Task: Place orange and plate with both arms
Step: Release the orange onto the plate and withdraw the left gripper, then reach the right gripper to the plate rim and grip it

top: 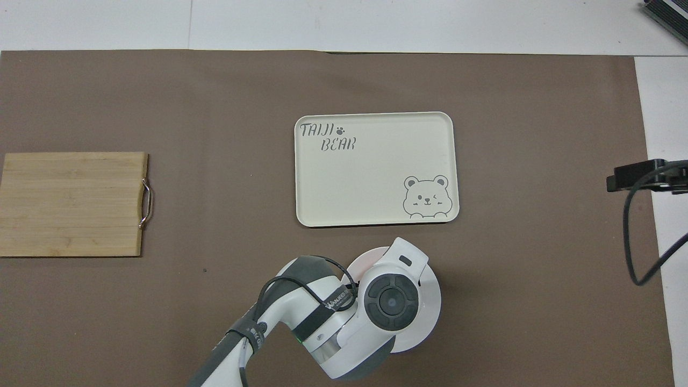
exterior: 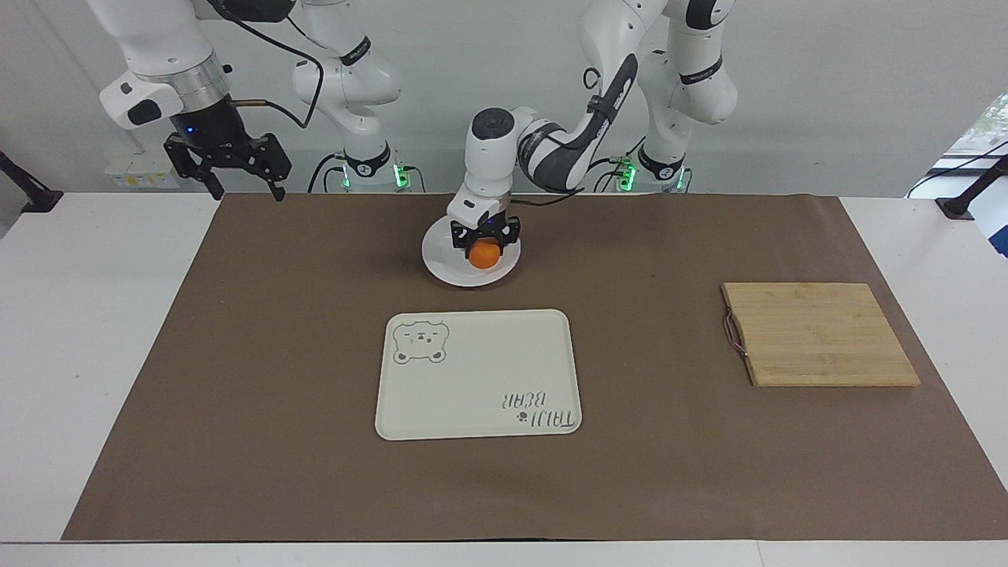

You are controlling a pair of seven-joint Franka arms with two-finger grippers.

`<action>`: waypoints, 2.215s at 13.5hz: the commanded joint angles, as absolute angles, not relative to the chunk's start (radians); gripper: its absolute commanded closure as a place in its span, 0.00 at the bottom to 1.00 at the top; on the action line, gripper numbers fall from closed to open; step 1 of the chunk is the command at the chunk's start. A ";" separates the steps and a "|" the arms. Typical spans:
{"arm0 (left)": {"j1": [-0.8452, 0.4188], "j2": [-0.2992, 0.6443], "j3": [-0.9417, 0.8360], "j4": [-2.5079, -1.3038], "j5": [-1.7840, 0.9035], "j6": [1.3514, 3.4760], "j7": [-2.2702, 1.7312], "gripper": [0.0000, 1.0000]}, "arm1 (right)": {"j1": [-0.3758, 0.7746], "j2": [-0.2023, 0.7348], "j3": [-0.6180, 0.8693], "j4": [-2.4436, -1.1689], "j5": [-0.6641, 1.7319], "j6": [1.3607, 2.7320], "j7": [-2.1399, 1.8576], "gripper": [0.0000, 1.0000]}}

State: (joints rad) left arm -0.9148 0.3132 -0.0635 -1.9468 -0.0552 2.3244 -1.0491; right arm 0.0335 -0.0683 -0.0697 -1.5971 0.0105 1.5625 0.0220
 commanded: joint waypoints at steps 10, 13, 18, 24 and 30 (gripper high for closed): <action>-0.608 0.160 -0.032 -1.817 -0.066 2.068 -0.780 0.00 | 0.028 -0.063 -0.066 -1.580 0.025 1.542 0.044 0.00; -0.435 0.155 -0.035 -1.729 -0.066 1.935 -0.529 0.00 | 0.028 -0.067 -0.069 -1.585 0.025 1.520 0.046 0.00; -0.201 0.135 -0.025 -1.675 -0.066 1.898 -0.248 0.00 | 0.029 -0.074 -0.066 -1.592 0.009 1.502 0.035 0.00; -0.006 0.089 -0.025 -1.652 -0.051 1.790 0.087 0.00 | -0.001 -0.086 -0.077 -1.712 0.205 1.571 0.038 0.00; -0.025 -0.037 -0.038 -1.657 0.011 1.611 -0.093 0.00 | -0.012 -0.087 -0.077 -2.004 0.500 1.750 -0.170 0.00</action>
